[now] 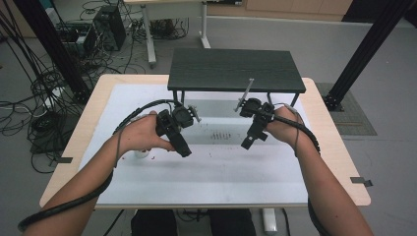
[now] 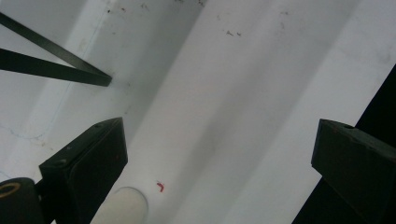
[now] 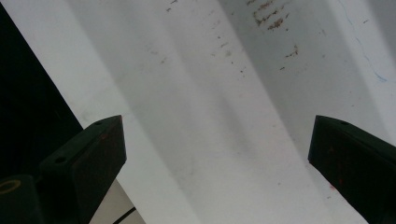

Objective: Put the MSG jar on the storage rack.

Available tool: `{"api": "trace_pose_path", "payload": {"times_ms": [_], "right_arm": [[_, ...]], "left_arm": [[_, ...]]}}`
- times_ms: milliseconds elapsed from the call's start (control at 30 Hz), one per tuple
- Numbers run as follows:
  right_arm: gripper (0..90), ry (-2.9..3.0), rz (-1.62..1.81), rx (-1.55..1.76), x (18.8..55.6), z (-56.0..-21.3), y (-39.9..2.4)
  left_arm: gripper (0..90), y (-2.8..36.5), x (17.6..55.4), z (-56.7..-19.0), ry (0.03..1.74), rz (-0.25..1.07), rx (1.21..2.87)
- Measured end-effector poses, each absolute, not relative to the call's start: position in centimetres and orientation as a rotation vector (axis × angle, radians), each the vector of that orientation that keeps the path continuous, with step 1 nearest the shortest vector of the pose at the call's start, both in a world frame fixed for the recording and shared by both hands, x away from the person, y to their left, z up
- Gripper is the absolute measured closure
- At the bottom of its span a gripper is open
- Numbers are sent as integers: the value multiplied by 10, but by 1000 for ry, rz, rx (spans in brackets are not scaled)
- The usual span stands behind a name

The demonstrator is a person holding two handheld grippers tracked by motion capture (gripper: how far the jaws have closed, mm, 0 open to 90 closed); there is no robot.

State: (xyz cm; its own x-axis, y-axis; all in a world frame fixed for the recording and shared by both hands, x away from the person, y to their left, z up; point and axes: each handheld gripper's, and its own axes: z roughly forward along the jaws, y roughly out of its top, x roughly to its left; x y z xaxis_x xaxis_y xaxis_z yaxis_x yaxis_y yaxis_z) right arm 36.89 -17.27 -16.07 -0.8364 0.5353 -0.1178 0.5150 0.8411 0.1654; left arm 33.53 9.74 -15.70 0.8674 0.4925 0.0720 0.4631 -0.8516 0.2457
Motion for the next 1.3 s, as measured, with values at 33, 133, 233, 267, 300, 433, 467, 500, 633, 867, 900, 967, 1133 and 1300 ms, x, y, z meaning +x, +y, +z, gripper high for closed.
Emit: {"api": "trace_pose_path", "payload": {"times_ms": [33,133,233,267,300,433,467,500,633,867,900,967,1133,1300], "right_arm": [[41,2861,194,824,370,-161,-173],[41,2856,186,816,371,-161,-171],[41,2862,191,826,373,-161,-173],[41,2856,184,821,373,-162,-173],[42,2853,181,828,373,-162,-173],[42,2848,186,831,373,-161,-175],[41,2840,184,829,372,-162,-175],[40,2838,188,833,372,-162,-175],[41,2847,186,831,373,-163,-176],[41,2858,192,840,375,-164,-177],[41,2856,191,842,375,-163,-176],[41,2852,191,837,374,-164,-175],[41,2864,206,831,374,-163,-175],[41,2862,208,822,373,-165,-172]], "left_arm": [[39,97,336,-157,736,195,2823],[39,97,337,-156,734,199,2825],[39,98,340,-154,739,196,2818],[39,99,342,-153,742,186,2818],[39,98,343,-153,739,188,2826],[39,96,343,-149,727,190,2837],[39,96,343,-148,729,192,2838],[39,96,344,-146,734,192,2840],[39,99,344,-135,750,205,2849],[39,109,346,-115,836,234,2857],[39,114,347,-108,885,246,2855],[39,118,348,-104,913,251,2855],[41,135,349,-92,1066,296,2825],[41,143,354,-94,1200,304,2797]]}}
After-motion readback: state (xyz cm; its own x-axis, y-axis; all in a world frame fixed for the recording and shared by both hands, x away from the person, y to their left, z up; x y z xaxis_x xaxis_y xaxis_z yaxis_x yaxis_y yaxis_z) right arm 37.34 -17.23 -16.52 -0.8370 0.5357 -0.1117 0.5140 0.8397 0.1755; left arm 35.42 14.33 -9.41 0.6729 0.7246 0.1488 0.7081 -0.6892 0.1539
